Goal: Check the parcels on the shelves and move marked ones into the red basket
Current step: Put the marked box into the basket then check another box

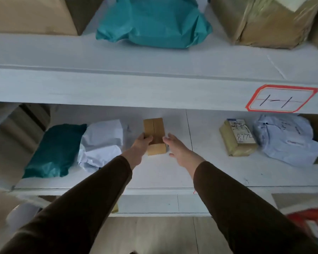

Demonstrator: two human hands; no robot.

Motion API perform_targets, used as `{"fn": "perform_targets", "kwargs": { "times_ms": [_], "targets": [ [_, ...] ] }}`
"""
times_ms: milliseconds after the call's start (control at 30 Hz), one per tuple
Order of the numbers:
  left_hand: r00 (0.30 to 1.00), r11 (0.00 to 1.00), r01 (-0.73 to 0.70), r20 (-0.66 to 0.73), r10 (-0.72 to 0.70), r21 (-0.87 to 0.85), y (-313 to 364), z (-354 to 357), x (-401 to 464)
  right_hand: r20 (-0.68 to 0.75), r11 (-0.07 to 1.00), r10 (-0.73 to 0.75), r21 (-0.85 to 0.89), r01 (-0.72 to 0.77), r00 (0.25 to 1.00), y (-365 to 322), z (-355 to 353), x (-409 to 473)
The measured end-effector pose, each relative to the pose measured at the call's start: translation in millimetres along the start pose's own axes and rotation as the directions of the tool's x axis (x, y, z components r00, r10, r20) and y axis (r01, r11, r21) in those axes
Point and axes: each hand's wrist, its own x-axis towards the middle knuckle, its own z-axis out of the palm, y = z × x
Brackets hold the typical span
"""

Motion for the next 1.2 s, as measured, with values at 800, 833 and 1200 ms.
{"fn": "perform_targets", "kwargs": {
  "times_ms": [800, 833, 1200],
  "targets": [
    [0.854, 0.859, -0.511, 0.098, 0.512, -0.036, -22.5, 19.4, -273.3, 0.012, 0.646, -0.127, 0.76, 0.074, 0.992, 60.5, -35.9, -231.8],
    [0.838, 0.845, -0.533, 0.111, 0.535, -0.049, -21.9, 18.9, -280.7, 0.058, 0.631, -0.155, 0.774, 0.054, 0.986, 63.7, -37.5, -237.9],
    [0.857, 0.863, -0.475, 0.132, 0.498, -0.17, -20.3, 20.7, -319.0, -0.329, 0.748, -0.602, 0.087, 0.658, 0.728, 65.7, -23.2, -285.4]
  ]
}}
